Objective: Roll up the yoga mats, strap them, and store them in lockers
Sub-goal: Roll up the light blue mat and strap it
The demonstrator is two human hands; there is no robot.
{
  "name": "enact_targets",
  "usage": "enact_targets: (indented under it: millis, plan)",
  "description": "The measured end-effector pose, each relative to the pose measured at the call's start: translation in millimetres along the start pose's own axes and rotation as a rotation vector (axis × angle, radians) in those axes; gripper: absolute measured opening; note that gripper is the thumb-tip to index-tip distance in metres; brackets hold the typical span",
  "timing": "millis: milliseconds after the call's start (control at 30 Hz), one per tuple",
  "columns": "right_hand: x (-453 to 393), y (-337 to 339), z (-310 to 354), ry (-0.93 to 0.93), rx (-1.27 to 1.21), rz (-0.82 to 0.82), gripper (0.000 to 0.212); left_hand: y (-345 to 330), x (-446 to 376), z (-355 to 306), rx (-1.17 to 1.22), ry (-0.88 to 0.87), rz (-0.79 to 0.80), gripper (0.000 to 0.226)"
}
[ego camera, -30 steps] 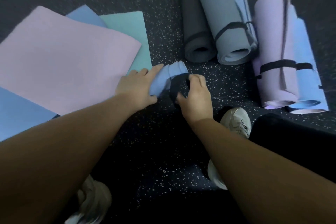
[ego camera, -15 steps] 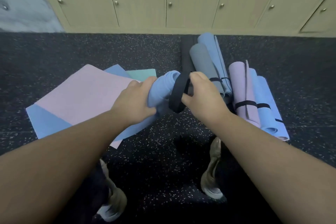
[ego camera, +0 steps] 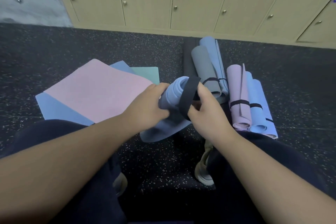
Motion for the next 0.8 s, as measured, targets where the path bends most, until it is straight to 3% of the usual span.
enact_targets:
  millis: [167,300,367,500,800]
  plan:
    - [-5,-25,-7,-0.012,-0.044,0.076,0.043,-5,13,4,0.334,0.112,0.101,0.065]
    - [-11,-47,-15,-0.002,-0.007,0.151,0.035,-10,16,21,0.551,0.321,0.165,0.035]
    - [-14,-55,-17,0.014,0.017,0.173,0.034,-13,14,29,0.556,0.364,0.161,0.017]
    - [-19,-63,-24,-0.026,0.002,0.174,0.035,-11,4,42,0.448,0.362,0.097,0.025]
    - [-32,-82,-44,-0.123,-0.019,0.155,0.042,-15,-19,56,0.357,0.402,0.128,0.035]
Point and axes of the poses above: each hand's wrist, its own x-axis away from the middle knuckle, its own y-axis out of the back of the hand, z = x × y, the point moved 10 cm from there along -x, towards the middle knuckle, and after that the axes turned 9 degrees about -z, right-handed, at the moved point
